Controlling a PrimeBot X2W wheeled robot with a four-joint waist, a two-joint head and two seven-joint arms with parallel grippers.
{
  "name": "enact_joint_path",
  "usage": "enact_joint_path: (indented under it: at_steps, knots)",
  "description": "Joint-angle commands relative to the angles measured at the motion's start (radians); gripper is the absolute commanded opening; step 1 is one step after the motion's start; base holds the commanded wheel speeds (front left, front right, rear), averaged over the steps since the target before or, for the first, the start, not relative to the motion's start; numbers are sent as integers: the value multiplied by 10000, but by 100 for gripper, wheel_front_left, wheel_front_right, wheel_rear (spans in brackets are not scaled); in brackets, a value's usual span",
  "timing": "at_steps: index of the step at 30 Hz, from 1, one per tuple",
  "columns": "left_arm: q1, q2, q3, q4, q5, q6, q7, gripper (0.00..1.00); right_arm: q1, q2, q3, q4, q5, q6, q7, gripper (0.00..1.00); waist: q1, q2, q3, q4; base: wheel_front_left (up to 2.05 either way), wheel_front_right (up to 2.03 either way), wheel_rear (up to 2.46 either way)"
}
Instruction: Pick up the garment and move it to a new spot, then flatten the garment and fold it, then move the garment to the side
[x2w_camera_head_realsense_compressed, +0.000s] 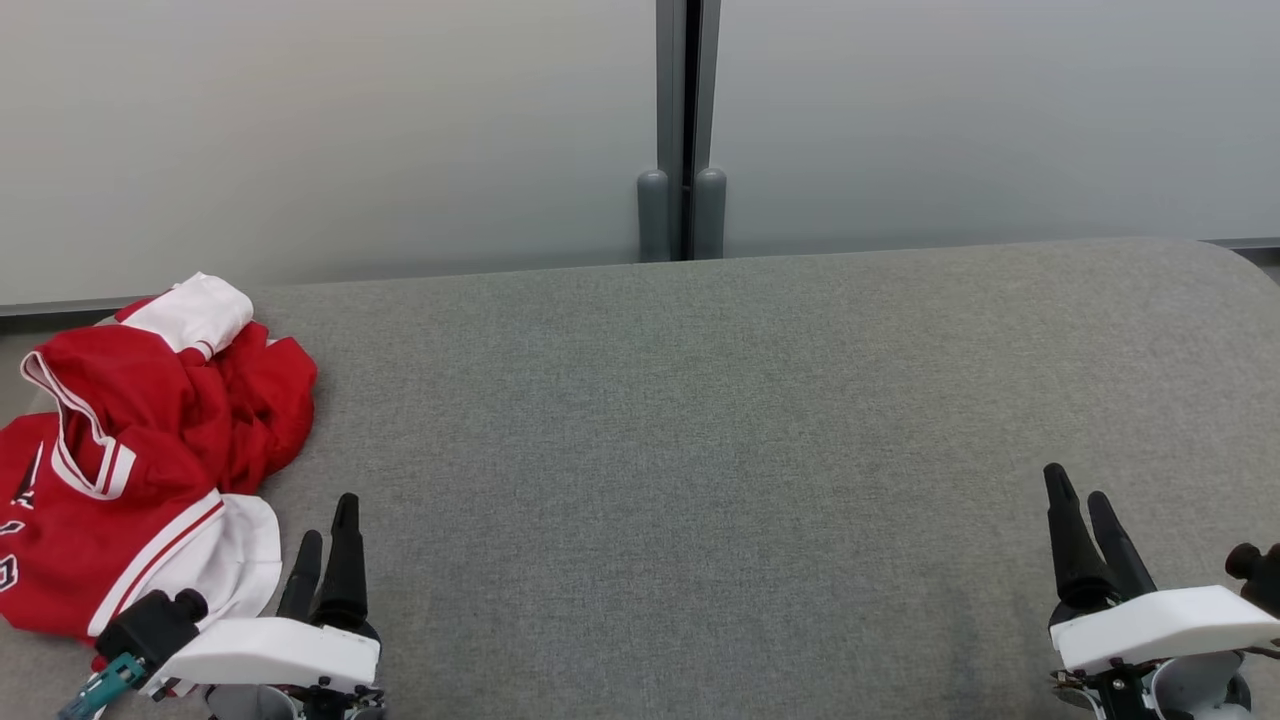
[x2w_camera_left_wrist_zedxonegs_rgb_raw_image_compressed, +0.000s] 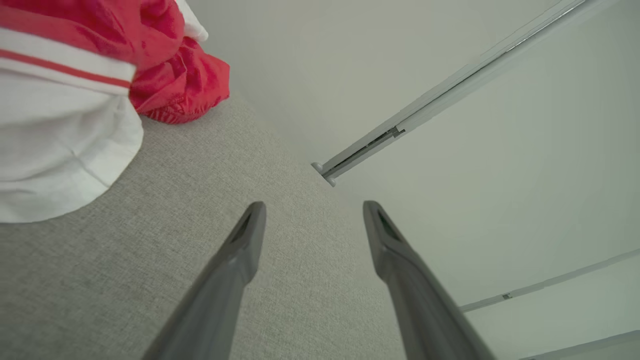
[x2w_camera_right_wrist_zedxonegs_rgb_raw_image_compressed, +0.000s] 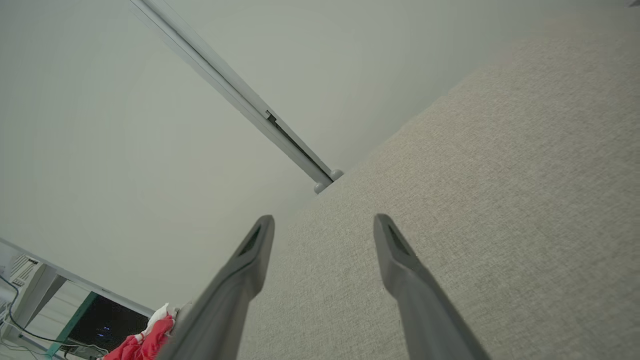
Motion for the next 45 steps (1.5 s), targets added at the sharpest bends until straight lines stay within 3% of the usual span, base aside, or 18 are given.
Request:
enact_joint_path:
  at_steps: [1,21,45]
  knots:
    - [-49,116,-69,-122,439,82,-90,100,-50,-142,55,-112,-322,14,-107,100,0,-1,-11,7,0,0,0]
    - [399,231,-178,-213,3869,400,-706,100,153,-192,555,124,-2931,17,-723,100,0,-1,-138,86,0,0,0]
    - [609,211,51,-243,6384,426,-1277,100,384,-288,627,204,-5203,20,-1291,100,0,-1,-203,74,0,0,0]
